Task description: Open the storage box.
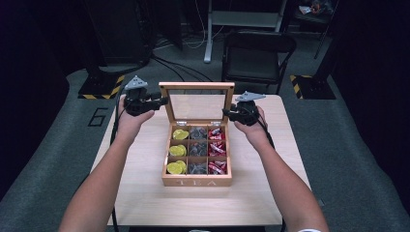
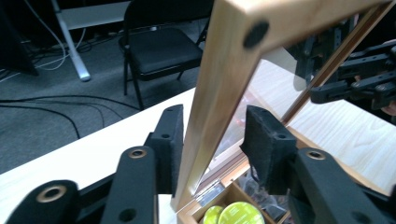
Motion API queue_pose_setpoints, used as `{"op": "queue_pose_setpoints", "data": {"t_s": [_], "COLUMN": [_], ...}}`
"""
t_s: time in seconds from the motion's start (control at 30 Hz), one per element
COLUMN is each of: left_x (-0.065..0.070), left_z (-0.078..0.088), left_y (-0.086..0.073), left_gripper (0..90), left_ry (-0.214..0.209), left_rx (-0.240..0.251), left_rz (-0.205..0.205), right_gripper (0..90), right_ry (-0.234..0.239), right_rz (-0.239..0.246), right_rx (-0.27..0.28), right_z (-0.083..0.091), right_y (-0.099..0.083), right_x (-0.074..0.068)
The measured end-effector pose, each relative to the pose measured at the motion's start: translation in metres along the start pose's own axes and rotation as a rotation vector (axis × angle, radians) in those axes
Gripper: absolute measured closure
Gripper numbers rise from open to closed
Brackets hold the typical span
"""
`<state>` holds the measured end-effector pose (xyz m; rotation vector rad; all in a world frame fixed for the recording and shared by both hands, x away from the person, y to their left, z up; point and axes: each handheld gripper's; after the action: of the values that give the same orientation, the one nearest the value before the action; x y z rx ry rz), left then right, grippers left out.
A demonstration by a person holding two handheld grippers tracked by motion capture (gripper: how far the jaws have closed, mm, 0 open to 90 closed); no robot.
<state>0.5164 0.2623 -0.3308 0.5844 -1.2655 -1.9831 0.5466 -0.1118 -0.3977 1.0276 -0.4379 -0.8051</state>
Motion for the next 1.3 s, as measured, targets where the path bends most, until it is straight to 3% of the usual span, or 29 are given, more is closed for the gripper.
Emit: {"op": "queue_pose_setpoints", "data": {"t_s": [0.1,0.17,0.23,0.3,0.37,0.53,0.77,0.87,0.97,1.3], "left_x": [-0.002,-0.002,-0.001,0.0,0.001,0.005,0.017,0.025,0.031,0.041], "left_z": [0.002,0.005,0.006,0.009,0.015,0.025,0.042,0.047,0.051,0.062], "left_y": [-0.005,-0.011,-0.015,-0.019,-0.026,-0.038,-0.053,-0.059,-0.064,-0.086], "left_gripper": [48.8,48.8,48.5,48.6,48.6,48.6,48.6,48.6,48.5,48.5], "left_ry": [0.003,0.005,-0.009,-0.002,-0.024,-0.017,-0.023,-0.001,-0.006,0.001], "left_rx": [-0.023,0.004,-0.029,-0.025,-0.026,-0.031,-0.012,-0.03,-0.034,-0.017], "left_rz": [0.031,0.039,0.051,0.041,0.067,0.077,0.075,0.033,0.018,0.026], "right_gripper": [65.1,65.3,65.5,65.5,65.5,65.7,66.0,66.1,66.1,66.0], "right_ry": [-0.001,-0.001,-0.002,-0.001,-0.001,0.002,0.004,0.01,0.012,0.023], "right_rz": [0.001,0.001,0.006,0.002,-0.008,-0.034,-0.074,-0.092,-0.096,-0.132], "right_rx": [-0.006,-0.012,-0.016,-0.022,-0.026,-0.03,-0.041,-0.049,-0.054,-0.063], "right_z": [-0.001,-0.001,-0.002,-0.003,-0.004,-0.007,-0.013,-0.015,-0.016,-0.022], "right_y": [0.001,0.002,0.003,0.004,0.006,0.008,0.012,0.013,0.014,0.017], "right_x": [0.001,0.001,0.002,0.003,0.004,0.007,0.013,0.015,0.017,0.023]}}
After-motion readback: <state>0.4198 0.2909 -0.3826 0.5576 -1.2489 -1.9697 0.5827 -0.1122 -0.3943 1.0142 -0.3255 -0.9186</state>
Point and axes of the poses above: each handheld gripper's, and its own axes: z roughly backward along the jaws, y roughly out of its top, x roughly to its right, and after that the axes turned 3 degrees about -z, right-handed
